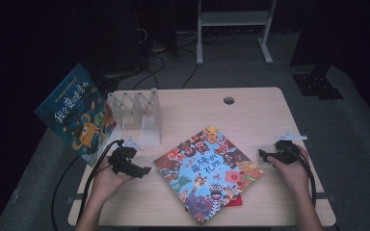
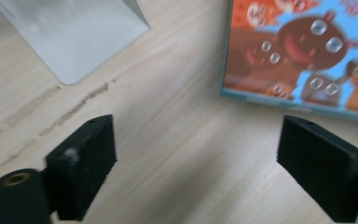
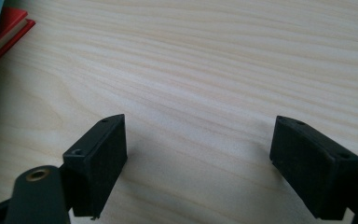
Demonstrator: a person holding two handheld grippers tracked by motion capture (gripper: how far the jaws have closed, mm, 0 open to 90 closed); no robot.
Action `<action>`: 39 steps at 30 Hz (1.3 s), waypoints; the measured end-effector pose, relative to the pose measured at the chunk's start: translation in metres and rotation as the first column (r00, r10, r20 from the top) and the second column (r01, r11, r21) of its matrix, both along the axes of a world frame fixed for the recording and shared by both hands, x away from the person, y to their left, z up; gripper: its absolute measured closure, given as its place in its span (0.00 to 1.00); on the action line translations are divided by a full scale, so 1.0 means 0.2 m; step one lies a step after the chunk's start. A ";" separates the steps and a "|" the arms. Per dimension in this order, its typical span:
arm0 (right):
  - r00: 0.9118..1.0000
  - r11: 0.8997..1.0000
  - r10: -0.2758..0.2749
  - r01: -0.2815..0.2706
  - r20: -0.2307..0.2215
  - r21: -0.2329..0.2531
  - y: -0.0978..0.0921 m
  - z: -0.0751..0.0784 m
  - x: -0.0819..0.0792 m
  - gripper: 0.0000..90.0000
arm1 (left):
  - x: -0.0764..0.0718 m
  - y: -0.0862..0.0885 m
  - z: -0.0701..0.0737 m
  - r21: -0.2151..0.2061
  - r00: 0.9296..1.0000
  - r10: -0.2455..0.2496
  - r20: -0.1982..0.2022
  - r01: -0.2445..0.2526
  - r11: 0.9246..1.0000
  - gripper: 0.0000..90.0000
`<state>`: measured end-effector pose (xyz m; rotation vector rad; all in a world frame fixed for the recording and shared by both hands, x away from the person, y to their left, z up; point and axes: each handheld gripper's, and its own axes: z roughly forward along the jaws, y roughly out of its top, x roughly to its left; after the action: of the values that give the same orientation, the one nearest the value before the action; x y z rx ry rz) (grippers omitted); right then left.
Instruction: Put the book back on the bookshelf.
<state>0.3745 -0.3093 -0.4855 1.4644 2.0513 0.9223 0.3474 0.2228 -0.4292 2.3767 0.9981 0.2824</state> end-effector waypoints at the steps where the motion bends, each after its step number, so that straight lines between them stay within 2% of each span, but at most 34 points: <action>1: 1.000 1.000 -0.004 0.004 0.001 -0.001 0.00 0.00 0.00 0.19 | 0.00 0.00 -0.03 0.010 1.000 -0.010 -0.008 0.010 1.000 0.07; 3: 1.000 1.000 0.000 0.000 -0.001 -0.004 0.00 0.00 0.00 0.17 | -0.01 -0.01 -0.06 0.024 1.000 -0.009 -0.002 0.009 1.000 0.02; 11: 1.000 1.000 -0.017 0.017 -0.003 -0.003 0.02 0.00 -0.01 0.16 | -0.03 0.00 -0.14 0.002 0.998 -0.035 0.054 0.035 0.999 0.02; 13: 1.000 1.000 -0.022 0.022 -0.004 -0.003 0.02 0.00 -0.01 0.15 | -0.03 -0.01 -0.16 -0.008 0.998 -0.036 0.049 0.036 0.999 0.02; 16: 1.000 1.000 -0.011 0.011 -0.007 -0.006 0.02 0.00 -0.01 0.14 | -0.04 -0.02 -0.20 0.006 0.998 -0.053 0.040 0.053 0.999 0.02; 18: 1.000 1.000 -0.016 0.016 -0.006 -0.006 0.02 0.00 -0.01 0.15 | -0.05 -0.02 -0.21 -0.008 0.997 -0.048 0.058 0.048 0.999 0.00; 20: 1.000 1.000 -0.018 0.018 -0.003 -0.004 0.02 0.00 -0.02 0.19 | -0.06 -0.02 -0.22 -0.017 0.996 -0.054 0.070 0.055 0.998 0.00; 22: 1.000 1.000 -0.024 0.024 0.010 0.002 0.01 0.00 -0.03 0.27 | -0.07 -0.01 -0.23 -0.051 0.992 -0.066 0.104 0.072 0.996 0.00; 27: 1.000 1.000 -0.015 0.015 0.015 0.005 0.02 0.01 -0.04 0.38 | -0.10 -0.01 -0.27 -0.116 0.983 -0.072 0.168 0.093 0.989 0.00; 31: 1.000 1.000 -0.001 0.001 0.005 0.000 0.02 0.02 -0.05 0.42 | -0.10 -0.02 -0.27 -0.117 0.984 -0.066 0.168 0.086 0.989 0.00; 39: 1.000 1.000 0.013 -0.013 0.002 -0.004 0.01 0.02 -0.08 0.44 | -0.10 -0.02 -0.27 -0.113 0.983 -0.077 0.165 0.097 0.989 0.00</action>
<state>0.3583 -0.3073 -0.4812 1.4490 2.0631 0.9238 0.3276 0.2193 -0.4826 2.2420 0.8113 0.3642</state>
